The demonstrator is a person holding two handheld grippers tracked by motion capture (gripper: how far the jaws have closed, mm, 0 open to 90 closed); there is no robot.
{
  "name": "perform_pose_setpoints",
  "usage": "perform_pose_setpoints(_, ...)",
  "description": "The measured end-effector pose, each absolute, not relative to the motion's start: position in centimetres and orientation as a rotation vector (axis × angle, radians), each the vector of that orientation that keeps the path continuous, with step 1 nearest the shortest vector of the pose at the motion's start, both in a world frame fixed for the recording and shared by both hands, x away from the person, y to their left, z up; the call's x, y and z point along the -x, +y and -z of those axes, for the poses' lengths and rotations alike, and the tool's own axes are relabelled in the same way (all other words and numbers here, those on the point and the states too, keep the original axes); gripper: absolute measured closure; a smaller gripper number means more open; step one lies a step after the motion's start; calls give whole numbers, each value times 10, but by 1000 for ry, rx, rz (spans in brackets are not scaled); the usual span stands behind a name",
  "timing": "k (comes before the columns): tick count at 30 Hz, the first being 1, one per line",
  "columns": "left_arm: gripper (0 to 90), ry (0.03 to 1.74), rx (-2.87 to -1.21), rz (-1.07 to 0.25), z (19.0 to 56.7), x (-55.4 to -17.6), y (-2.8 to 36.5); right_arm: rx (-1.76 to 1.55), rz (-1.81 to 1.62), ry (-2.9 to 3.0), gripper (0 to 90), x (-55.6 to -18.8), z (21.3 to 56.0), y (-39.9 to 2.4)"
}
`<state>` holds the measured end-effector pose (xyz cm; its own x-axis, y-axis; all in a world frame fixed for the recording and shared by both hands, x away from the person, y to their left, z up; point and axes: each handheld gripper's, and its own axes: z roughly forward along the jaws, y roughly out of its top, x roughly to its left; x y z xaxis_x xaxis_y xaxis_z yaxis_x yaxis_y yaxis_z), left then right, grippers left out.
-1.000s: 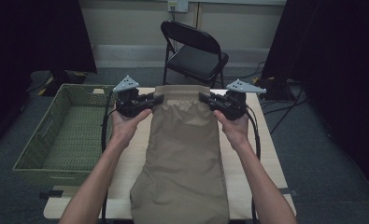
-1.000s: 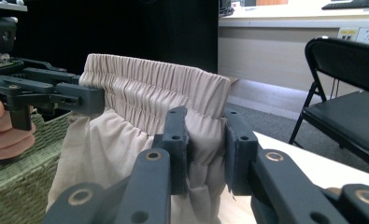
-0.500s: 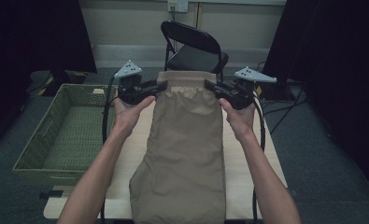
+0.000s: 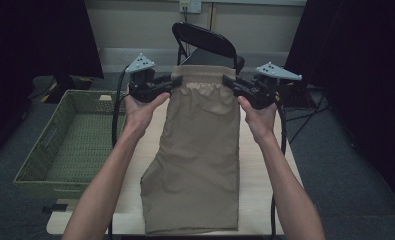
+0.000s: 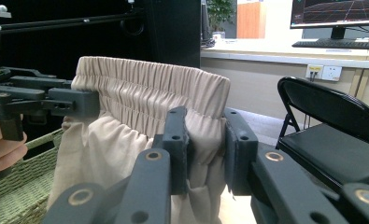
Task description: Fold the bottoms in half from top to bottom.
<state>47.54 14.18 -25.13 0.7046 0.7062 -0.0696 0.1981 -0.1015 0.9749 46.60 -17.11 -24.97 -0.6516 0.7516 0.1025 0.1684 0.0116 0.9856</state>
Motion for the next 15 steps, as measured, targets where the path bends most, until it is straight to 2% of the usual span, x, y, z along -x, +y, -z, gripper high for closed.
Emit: perform_pose_setpoints(15,702,748,-1709,-502,286,-488,141,-986,-1637,1921,734,-483,280,-172)
